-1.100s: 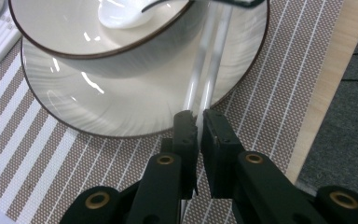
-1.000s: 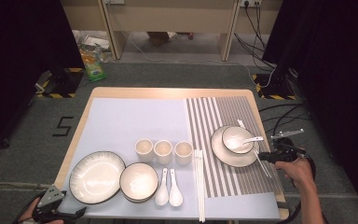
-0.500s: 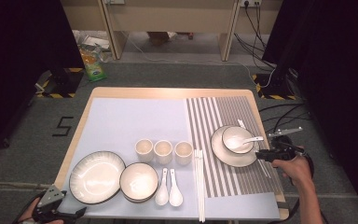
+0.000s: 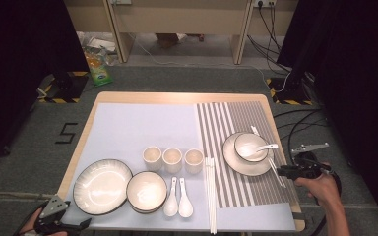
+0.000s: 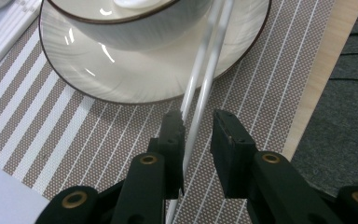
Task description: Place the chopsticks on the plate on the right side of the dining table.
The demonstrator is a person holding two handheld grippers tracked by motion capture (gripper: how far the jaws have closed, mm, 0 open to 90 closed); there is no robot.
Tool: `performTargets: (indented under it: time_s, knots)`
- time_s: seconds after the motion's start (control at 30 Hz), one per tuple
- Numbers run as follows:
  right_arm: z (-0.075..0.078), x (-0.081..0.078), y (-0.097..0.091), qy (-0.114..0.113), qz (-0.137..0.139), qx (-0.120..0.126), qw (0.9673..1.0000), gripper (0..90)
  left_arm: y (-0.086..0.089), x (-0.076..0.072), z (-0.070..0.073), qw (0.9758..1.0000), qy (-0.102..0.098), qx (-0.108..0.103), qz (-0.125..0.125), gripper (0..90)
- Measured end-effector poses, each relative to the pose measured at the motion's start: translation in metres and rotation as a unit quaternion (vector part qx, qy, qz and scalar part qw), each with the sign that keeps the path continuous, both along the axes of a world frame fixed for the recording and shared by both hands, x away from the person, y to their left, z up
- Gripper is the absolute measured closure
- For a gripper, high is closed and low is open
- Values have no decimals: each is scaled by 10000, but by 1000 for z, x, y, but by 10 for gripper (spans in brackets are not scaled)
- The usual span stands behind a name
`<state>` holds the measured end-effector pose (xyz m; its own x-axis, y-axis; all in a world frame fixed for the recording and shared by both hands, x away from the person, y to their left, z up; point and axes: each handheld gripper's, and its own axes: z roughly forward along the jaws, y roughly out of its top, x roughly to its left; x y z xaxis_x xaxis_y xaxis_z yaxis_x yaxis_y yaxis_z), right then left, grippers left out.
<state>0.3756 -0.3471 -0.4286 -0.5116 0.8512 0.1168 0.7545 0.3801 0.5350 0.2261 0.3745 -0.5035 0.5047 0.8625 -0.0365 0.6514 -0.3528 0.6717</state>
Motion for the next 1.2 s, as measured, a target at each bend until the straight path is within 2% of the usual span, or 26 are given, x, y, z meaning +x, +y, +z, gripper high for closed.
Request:
performTargets:
  time_s: [0.07, 0.27, 0.7, 1.2]
  knots:
    - [-1, -1, 0, 16, 24, -5, 10000, 742, 0, 0, 1, 10000, 37, 6, -20, 0]
    - [-3, 2, 2, 70, 52, -29, 10000, 780, 0, 0, 0, 10000, -13, -9, 1, 0]
    - [-4, 9, 7, 58, 50, -75, 9999, 835, 0, 0, 1, 10000, 52, 14, -21, 0]
    - [-2, 19, 12, 67, -11, -56, 10000, 835, 0, 0, 1, 10000, 49, 10, -25, 0]
